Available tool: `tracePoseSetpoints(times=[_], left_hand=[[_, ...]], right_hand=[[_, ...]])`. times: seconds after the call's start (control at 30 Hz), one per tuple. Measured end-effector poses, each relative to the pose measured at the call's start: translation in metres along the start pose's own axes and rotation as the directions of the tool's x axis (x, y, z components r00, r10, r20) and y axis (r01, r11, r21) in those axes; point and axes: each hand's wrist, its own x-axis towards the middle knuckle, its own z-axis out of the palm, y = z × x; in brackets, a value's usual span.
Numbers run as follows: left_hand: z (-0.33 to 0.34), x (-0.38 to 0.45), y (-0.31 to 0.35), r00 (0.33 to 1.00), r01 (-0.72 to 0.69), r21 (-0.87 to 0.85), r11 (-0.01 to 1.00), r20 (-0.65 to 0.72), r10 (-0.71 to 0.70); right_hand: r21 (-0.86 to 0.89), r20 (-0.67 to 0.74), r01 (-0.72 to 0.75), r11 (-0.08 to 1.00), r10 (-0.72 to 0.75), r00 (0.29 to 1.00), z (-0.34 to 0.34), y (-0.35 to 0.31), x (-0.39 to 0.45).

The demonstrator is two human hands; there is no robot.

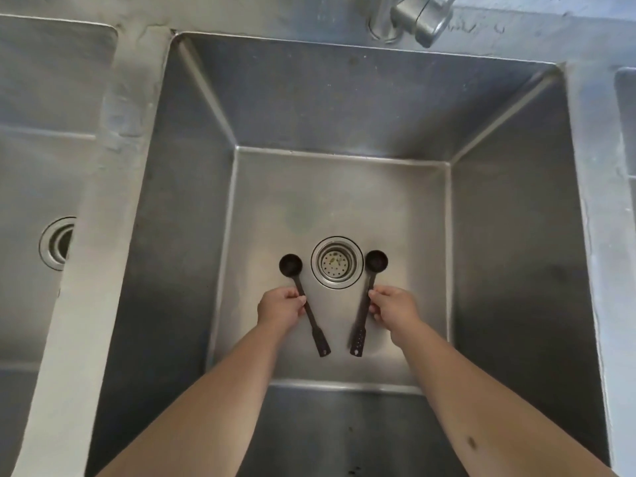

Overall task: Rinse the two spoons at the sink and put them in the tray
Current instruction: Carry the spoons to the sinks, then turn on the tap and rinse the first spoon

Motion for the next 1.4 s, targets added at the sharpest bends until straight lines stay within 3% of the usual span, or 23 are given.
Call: tracePoseSetpoints(times=[0.3, 0.47, 0.67, 0.8, 0.9, 1.0, 1.2, 1.27, 1.33, 1.4], left_hand=[[0.005, 0.006, -0.004, 0.998, -0.007, 0.023, 1.0, -0.068, 0.008], [-0.002, -0.002, 0.0, 0.999, 0.026, 0.135, 0.991, -0.05, -0.019], [-0.018, -0.065, 0.028, 0.993, -0.085, 0.263, 0.961, -0.063, 0.105], [-0.028, -0.113, 0.092, 0.97, -0.241, 0.152, 0.958, 0.001, 0.244], [-0.035, -0.146, 0.167, 0.91, -0.414, 0.132, 0.901, 0.047, 0.411], [-0.036, -0.175, 0.247, 0.811, -0.585, 0.161, 0.795, 0.122, 0.572], [-0.032, -0.198, 0.378, 0.623, -0.761, 0.282, 0.585, 0.064, 0.78], [-0.031, -0.192, 0.399, 0.614, -0.762, 0.334, 0.555, 0.099, 0.783], [-0.031, -0.184, 0.409, 0.636, -0.751, 0.373, 0.545, 0.188, 0.748], [-0.03, -0.176, 0.415, 0.659, -0.735, 0.402, 0.545, 0.237, 0.714]], right_hand=[[-0.137, -0.083, 0.022, 0.99, -0.034, 0.996, 0.006, 0.004, 0.004], [-0.298, -0.09, 0.067, 0.952, -0.098, 0.991, -0.002, 0.001, -0.011], [-0.457, -0.037, 0.16, 0.875, -0.198, 0.979, -0.027, -0.032, -0.073], [-0.393, -0.049, 0.216, 0.894, -0.255, 0.966, -0.046, -0.112, -0.123], [-0.341, -0.073, 0.324, 0.883, -0.368, 0.927, -0.065, -0.186, -0.159], [-0.319, -0.088, 0.463, 0.827, -0.512, 0.854, -0.081, -0.257, -0.184], [-0.374, -0.072, 0.559, 0.74, -0.624, 0.778, -0.073, -0.361, -0.195], [-0.403, -0.078, 0.533, 0.744, -0.608, 0.79, -0.064, -0.379, -0.188], [-0.496, -0.06, 0.487, 0.719, -0.588, 0.807, -0.059, -0.389, -0.175], [-0.484, -0.075, 0.451, 0.75, -0.549, 0.832, -0.054, -0.393, -0.162]])
